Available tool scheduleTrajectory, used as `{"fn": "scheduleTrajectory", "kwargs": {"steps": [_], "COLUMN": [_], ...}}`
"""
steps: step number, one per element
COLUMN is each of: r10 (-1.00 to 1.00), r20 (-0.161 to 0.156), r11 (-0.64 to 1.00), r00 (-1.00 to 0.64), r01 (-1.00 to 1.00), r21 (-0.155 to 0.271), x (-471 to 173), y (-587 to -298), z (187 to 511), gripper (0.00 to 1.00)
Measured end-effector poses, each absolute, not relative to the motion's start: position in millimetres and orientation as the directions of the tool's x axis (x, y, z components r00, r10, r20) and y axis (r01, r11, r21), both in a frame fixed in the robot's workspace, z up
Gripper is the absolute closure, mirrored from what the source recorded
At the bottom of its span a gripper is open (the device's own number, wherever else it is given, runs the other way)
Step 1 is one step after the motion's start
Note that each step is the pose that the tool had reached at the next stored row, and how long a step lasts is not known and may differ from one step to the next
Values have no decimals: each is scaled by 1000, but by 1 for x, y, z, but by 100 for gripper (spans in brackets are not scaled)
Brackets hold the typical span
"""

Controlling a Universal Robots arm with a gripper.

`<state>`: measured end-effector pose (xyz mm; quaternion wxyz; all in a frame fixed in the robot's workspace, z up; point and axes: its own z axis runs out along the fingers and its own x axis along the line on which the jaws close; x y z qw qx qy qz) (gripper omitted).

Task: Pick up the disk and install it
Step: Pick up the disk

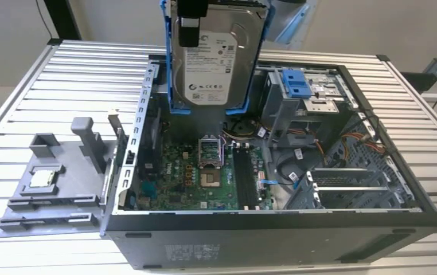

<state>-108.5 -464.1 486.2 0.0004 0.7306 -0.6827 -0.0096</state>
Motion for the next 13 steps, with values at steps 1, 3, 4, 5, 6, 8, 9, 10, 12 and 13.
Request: {"fn": "scheduleTrajectory", "kwargs": {"steps": [1, 3, 4, 5, 6, 8, 9, 10, 12, 13], "r10": [-998, -998, -998, -998, -998, -998, -998, -998, -998, -998], "r20": [-13, -13, -13, -13, -13, -13, -13, -13, -13, -13], "r11": [-68, -68, -68, -68, -68, -68, -68, -68, -68, -68], "r00": [68, 68, 68, 68, 68, 68, 68, 68, 68, 68], "r01": [-998, -998, -998, -998, -998, -998, -998, -998, -998, -998], "r21": [14, 14, 14, 14, 14, 14, 14, 14, 14, 14], "x": [-106, -101, -99, -96, -93, -87, -84, -81, -76, -73], "y": [-466, -470, -473, -475, -477, -480, -483, -485, -488, -490], "z": [486, 486, 486, 486, 486, 486, 486, 486, 486, 486], "gripper": [100, 100, 100, 100, 100, 100, 100, 100, 100, 100]}}
